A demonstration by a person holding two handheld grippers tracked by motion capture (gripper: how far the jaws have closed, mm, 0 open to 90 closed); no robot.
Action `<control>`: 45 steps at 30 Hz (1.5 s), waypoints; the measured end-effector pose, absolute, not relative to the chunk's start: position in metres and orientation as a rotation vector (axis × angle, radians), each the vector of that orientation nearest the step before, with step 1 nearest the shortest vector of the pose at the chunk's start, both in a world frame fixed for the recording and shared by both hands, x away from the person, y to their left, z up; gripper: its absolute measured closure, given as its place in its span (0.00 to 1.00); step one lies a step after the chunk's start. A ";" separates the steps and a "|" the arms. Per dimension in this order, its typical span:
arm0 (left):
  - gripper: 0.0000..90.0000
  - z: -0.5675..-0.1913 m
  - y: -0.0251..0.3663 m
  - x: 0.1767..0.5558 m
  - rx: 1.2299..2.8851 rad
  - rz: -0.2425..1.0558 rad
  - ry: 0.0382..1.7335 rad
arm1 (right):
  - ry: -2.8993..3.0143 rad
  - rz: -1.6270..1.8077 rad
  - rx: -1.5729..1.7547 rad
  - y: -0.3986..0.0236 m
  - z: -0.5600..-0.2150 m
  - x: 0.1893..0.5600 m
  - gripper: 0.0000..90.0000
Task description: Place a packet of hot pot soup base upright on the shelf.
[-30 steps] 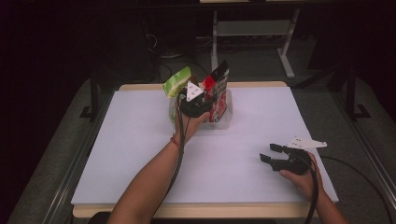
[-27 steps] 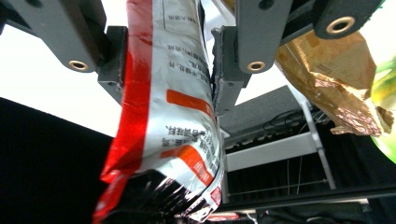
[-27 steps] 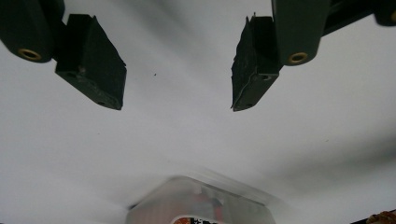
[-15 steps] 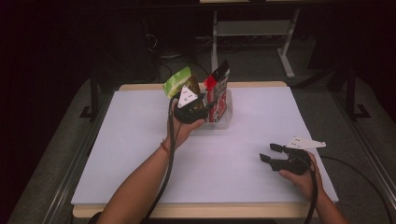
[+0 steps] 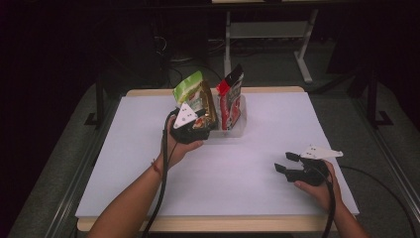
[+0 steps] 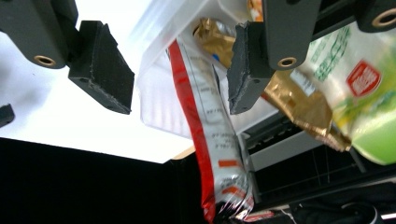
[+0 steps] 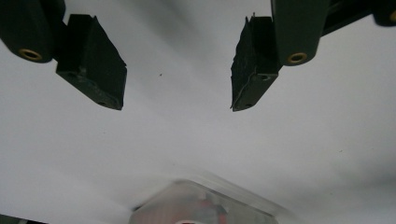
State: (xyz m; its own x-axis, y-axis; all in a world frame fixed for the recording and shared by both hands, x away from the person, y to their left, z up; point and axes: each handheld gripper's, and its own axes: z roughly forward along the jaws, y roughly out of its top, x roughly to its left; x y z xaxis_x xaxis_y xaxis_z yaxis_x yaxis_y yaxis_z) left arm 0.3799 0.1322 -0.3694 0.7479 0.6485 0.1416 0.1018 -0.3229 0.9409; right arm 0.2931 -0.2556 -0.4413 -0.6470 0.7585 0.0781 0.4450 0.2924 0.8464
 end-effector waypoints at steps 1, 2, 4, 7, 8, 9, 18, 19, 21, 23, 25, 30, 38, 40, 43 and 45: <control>0.44 -0.371 0.135 0.379 1.847 0.622 0.580 | 2.228 1.291 1.087 -0.255 -0.441 0.293 0.39; 0.44 -0.372 0.137 0.379 1.855 0.617 0.581 | 2.230 1.286 1.080 -0.255 -0.442 0.293 0.39; 0.43 -0.376 0.141 0.377 1.872 0.630 0.581 | 2.236 1.272 1.073 -0.253 -0.442 0.293 0.39; 0.41 -0.381 0.150 0.374 1.888 0.623 0.583 | 2.245 1.257 1.060 -0.251 -0.443 0.293 0.39; 0.41 -0.384 0.153 0.373 1.900 0.608 0.583 | 2.247 1.249 1.054 -0.251 -0.443 0.293 0.39; 0.40 -0.386 0.155 0.373 1.909 0.612 0.582 | 2.250 1.244 1.048 -0.250 -0.443 0.293 0.39; 0.37 -0.395 0.178 0.362 1.972 0.607 0.559 | 2.253 1.205 1.003 -0.246 -0.440 0.291 0.39; 0.37 -0.396 0.180 0.360 1.974 0.604 0.561 | 2.254 1.195 0.997 -0.245 -0.440 0.290 0.39; 0.36 -0.398 0.186 0.357 1.991 0.612 0.550 | 2.252 1.185 0.981 -0.245 -0.439 0.290 0.38; 0.36 -0.400 0.191 0.354 2.001 0.620 0.553 | 2.252 1.172 0.976 -0.244 -0.439 0.289 0.38; 0.35 -0.401 0.196 0.352 2.008 0.601 0.553 | 2.249 1.163 0.965 -0.243 -0.438 0.289 0.38; 0.33 -0.404 0.208 0.345 2.022 0.601 0.551 | 2.253 1.133 0.941 -0.242 -0.437 0.287 0.38; 0.31 -0.410 0.232 0.334 2.035 0.592 0.589 | 2.247 1.093 0.895 -0.240 -0.434 0.285 0.37; 0.30 -0.412 0.238 0.331 2.034 0.592 0.599 | 2.254 1.080 0.885 -0.239 -0.434 0.284 0.36; 0.29 -0.414 0.247 0.328 2.034 0.589 0.609 | 2.266 1.055 0.862 -0.236 -0.434 0.284 0.33; 0.28 -0.415 0.252 0.325 2.041 0.601 0.626 | 2.274 1.032 0.841 -0.234 -0.434 0.285 0.32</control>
State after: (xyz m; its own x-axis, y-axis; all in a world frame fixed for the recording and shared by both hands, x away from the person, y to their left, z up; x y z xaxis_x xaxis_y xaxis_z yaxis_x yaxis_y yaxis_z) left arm 0.3252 0.2523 -0.4151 0.7546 0.6326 0.1743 0.2003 -0.4750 0.8569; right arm 0.2846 -0.2338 -0.4341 -0.6835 0.7063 -0.1843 0.3266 0.5217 0.7881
